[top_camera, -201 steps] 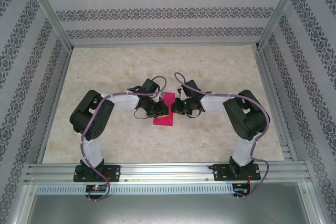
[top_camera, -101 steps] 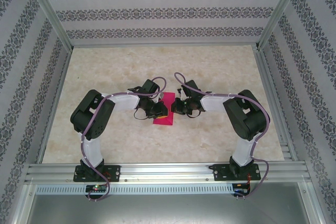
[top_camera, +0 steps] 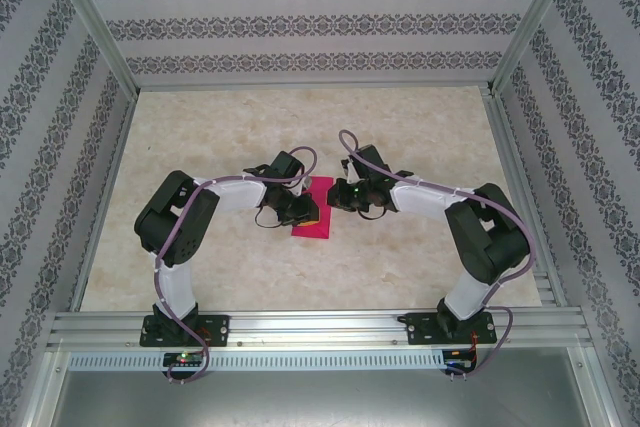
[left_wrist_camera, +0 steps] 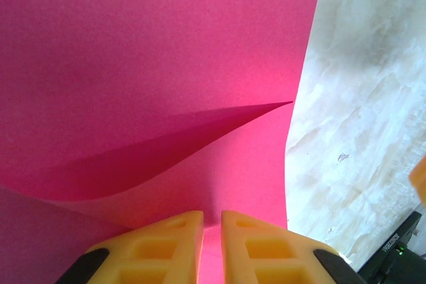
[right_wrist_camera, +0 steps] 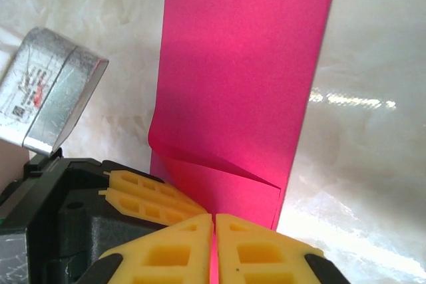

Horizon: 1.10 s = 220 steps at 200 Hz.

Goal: Fold a paper plane with a square sheet of paper (pick it up from the middle)
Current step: Fold the triangle a second time at the center of the table.

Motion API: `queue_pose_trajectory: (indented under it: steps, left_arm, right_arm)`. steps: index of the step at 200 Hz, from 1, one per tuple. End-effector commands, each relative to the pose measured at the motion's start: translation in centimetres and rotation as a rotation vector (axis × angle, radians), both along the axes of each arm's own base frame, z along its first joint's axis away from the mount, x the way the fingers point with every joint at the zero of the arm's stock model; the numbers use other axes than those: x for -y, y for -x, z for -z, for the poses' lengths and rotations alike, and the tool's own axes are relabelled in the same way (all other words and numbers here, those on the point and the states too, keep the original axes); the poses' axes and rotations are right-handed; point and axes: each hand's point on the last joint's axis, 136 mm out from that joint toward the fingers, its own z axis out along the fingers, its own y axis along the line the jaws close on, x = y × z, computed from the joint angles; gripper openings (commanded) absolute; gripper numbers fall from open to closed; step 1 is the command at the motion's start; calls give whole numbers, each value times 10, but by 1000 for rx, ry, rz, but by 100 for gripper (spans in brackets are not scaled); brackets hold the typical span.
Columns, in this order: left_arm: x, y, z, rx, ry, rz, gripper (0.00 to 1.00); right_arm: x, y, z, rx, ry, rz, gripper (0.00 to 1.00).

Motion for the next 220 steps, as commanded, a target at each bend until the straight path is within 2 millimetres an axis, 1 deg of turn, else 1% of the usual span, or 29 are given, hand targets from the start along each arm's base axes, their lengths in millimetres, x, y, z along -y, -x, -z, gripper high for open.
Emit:
queue_pose_trajectory:
  steps: [1, 40, 73, 87, 114, 133, 150, 172, 193, 220]
  left_arm:
    - [-14, 16, 26, -73, -114, -9, 16]
    - [-14, 16, 25, -73, -114, -7, 15]
    - [-12, 13, 19, -60, -104, -4, 14]
    - [-7, 8, 10, -30, -75, 1, 14]
    - [2, -9, -21, 95, -15, 11, 15]
    - [5, -17, -32, 144, 9, 10, 15]
    - [8, -18, -29, 135, 16, 15, 16]
    - [8, -19, -21, 117, 8, 13, 16]
    - [7, -18, -11, 94, -9, 12, 16]
    - [3, -19, -2, 84, -36, 5, 16]
  right_arm:
    - [-11, 1, 4, -7, 12, -17, 8]
    - [-16, 1, 21, -42, 19, -23, 6]
    - [-12, 3, 37, -86, 47, -16, 5]
    - [-6, 6, 44, -110, 72, -11, 5]
    - [4, 14, 54, -152, 120, -5, 5]
    - [9, 18, 59, -174, 145, -5, 5]
    - [10, 20, 63, -196, 158, -4, 5]
    - [12, 22, 68, -216, 174, -4, 5]
    - [12, 22, 69, -221, 179, -5, 5]
    - [13, 22, 71, -223, 186, -6, 5]
